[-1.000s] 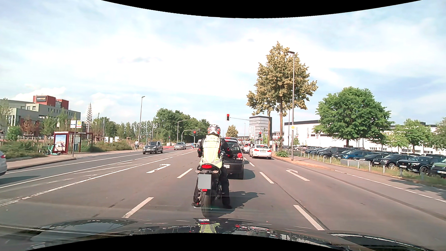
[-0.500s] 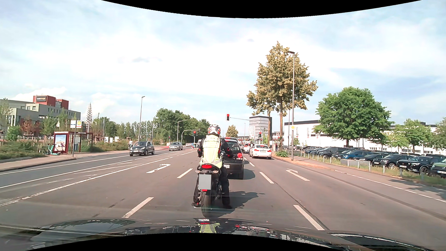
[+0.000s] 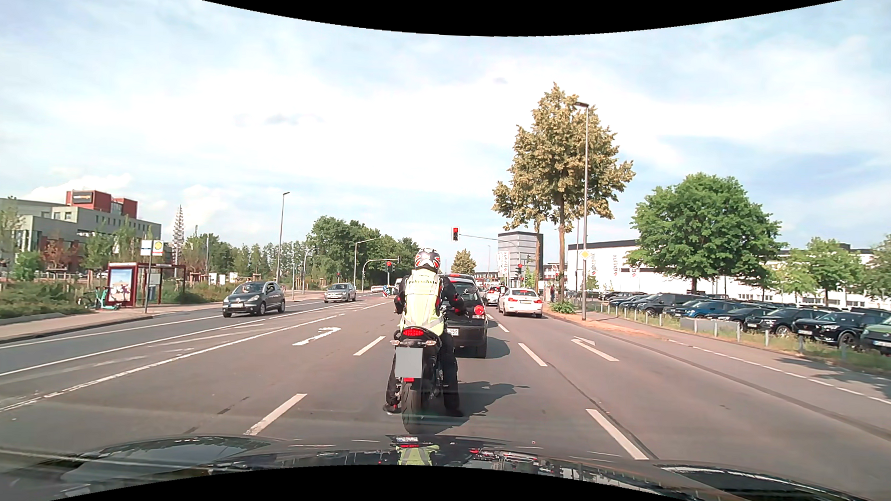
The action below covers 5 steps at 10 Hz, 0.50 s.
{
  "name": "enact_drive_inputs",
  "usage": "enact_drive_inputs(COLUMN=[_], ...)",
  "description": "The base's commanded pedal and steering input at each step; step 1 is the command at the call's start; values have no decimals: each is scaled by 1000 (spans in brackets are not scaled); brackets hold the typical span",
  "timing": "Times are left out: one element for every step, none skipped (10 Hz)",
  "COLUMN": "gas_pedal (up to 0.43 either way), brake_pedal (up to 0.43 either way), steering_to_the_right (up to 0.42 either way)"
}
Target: Follow the waypoints while adhering to traffic rules and regulations
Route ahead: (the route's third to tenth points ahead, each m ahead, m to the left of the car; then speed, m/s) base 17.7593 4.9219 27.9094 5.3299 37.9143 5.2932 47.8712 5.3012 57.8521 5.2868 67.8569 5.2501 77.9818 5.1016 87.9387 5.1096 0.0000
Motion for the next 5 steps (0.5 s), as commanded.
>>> enact_drive_inputs(gas_pedal=[0,0,0,0,0], brake_pedal=[0,0,0,0,0], steering_to_the_right=[-6,-6,-6,-6,-6])
